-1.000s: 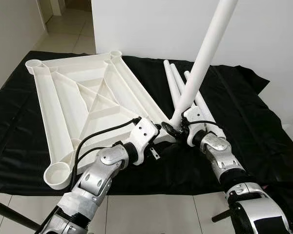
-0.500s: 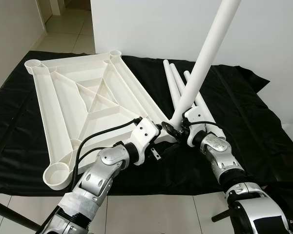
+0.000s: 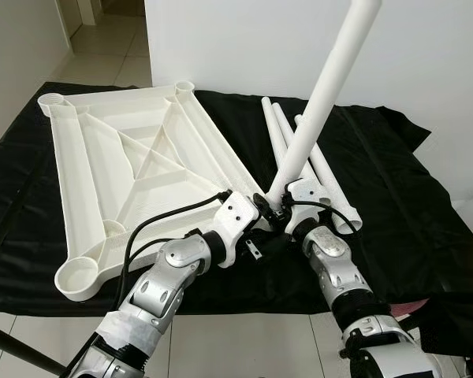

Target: Building children table

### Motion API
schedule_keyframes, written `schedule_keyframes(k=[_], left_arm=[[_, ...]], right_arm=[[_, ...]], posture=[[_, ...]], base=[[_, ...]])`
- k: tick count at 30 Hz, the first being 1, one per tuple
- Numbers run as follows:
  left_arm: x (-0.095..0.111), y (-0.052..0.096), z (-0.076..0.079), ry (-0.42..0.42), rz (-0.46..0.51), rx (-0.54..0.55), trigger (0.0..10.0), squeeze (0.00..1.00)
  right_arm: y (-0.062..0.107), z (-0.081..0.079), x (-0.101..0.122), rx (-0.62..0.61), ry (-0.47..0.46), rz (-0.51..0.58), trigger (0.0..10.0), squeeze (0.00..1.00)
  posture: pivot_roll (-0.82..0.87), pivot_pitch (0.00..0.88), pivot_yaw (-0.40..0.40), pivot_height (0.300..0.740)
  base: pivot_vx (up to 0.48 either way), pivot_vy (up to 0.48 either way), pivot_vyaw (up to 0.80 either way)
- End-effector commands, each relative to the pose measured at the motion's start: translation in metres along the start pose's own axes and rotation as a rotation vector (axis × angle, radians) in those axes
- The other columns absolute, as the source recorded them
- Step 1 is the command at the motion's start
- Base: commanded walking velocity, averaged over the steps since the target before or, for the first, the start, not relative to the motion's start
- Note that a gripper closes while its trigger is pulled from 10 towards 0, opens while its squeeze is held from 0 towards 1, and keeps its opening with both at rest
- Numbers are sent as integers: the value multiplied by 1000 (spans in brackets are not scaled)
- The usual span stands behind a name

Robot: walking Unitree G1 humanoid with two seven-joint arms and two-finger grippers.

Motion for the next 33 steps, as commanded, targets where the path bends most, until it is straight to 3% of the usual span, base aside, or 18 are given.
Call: schedule_keyframes(k=[1,6,12,24,25,33], left_arm=[[-2,-1,4,-1,-6,-27,10000,0],[-2,-1,5,-2,-4,-26,10000,0],[-1,-2,5,0,-2,-28,10000,0],[-1,-3,5,-3,-3,-32,10000,0],[-1,-2,5,-4,-4,-32,10000,0],[-3,-1,6,-1,-7,-36,10000,0]], right_arm=[[3,2,-8,-86,-89,-21,10000,0],[5,-8,-6,-208,-140,-4,10000,0],[5,-14,-4,-228,-157,-11,10000,0],[7,-6,-2,-228,-125,-22,10000,0],[9,0,2,-216,-109,-7,10000,1000],[10,11,5,-182,-63,-7,10000,1000]], posture=[[34,0,-102,740],[34,0,-107,740],[32,0,-103,740],[32,0,-101,740],[33,0,-104,740],[32,0,-105,740]], base=[[0,0,0],[0,0,0],[0,0,0],[0,0,0],[0,0,0],[0,0,0]])
Point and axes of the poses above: a point about 5 cm out from each wrist's last joint towards the gripper, its own y axis pointing back from the gripper into the wrist, its own x axis along the axis of the wrist's last joint, z = x × y, the point moved 2 cm from there along -y, pointing out of the wrist towards the gripper
